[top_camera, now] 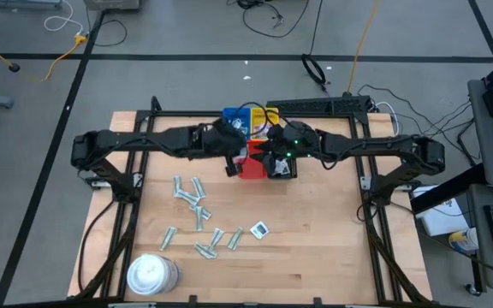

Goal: Pick & Place First Aid Supplies
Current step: Put the top towelette pack into the black bin

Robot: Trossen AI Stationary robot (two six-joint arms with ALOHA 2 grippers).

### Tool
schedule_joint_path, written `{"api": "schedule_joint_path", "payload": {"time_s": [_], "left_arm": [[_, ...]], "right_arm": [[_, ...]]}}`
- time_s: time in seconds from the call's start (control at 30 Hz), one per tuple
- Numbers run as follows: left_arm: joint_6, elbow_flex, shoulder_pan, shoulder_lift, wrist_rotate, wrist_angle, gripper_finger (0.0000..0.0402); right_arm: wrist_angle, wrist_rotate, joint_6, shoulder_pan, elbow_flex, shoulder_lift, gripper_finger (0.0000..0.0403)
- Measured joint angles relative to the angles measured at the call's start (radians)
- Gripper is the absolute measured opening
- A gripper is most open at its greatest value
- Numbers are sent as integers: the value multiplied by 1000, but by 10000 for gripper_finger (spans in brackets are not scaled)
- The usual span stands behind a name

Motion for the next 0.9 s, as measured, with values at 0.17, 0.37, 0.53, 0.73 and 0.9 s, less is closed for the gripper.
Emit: {"api": "schedule_joint_path", "payload": {"time_s": [0.17,0.37,0.53,0.73,0.9], "left_arm": [[4,0,-53,2,-71,85,0],[-13,0,-90,3,-75,119,0],[-24,0,-98,4,-98,121,0],[-43,0,-98,4,-64,143,0],[-135,1,-98,4,-22,111,25]], "right_arm": [[1,0,9,14,0,0,208],[0,-29,-18,17,0,0,202],[0,-56,-44,18,0,0,108],[-2,-62,-90,22,0,0,10],[-11,-146,-127,11,0,0,3]]}}
